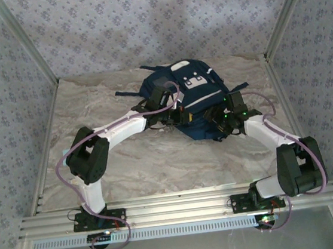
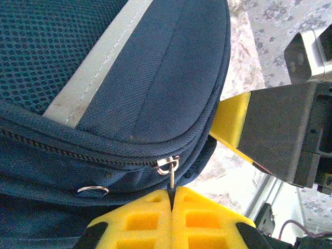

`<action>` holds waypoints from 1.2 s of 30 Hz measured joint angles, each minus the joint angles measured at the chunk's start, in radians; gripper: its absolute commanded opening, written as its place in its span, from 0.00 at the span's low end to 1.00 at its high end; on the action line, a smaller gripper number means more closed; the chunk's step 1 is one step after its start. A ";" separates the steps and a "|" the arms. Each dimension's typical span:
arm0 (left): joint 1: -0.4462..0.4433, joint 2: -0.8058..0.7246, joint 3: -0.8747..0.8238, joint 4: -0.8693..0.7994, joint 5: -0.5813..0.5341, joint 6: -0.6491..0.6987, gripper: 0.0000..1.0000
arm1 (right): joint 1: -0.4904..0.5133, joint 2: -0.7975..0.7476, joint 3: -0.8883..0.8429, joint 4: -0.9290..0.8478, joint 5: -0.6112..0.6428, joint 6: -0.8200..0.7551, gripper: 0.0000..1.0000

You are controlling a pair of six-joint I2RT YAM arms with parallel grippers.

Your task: Pack the student bag

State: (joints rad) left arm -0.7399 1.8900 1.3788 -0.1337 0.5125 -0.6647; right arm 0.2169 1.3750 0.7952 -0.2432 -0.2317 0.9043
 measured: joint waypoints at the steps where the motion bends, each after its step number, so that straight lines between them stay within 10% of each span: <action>1: 0.000 0.000 0.000 0.005 0.000 -0.004 0.00 | 0.000 0.000 0.000 0.013 0.000 0.011 0.72; 15: -0.006 0.000 0.002 0.015 0.005 -0.042 0.00 | 0.000 -0.197 -0.071 0.117 0.008 0.092 0.69; 26: -0.009 0.000 0.010 0.034 0.026 -0.090 0.00 | 0.026 -0.045 -0.069 0.216 -0.042 0.137 0.68; 33: -0.008 0.000 0.007 0.028 0.022 -0.100 0.00 | 0.041 0.043 -0.057 0.276 -0.062 0.156 0.04; 36: -0.005 0.000 0.002 0.021 0.022 -0.084 0.00 | 0.041 0.040 -0.056 0.278 -0.064 0.153 0.00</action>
State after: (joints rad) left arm -0.7448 1.8904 1.3808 -0.1131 0.5343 -0.7490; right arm 0.2577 1.4155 0.7395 0.0353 -0.2958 1.0569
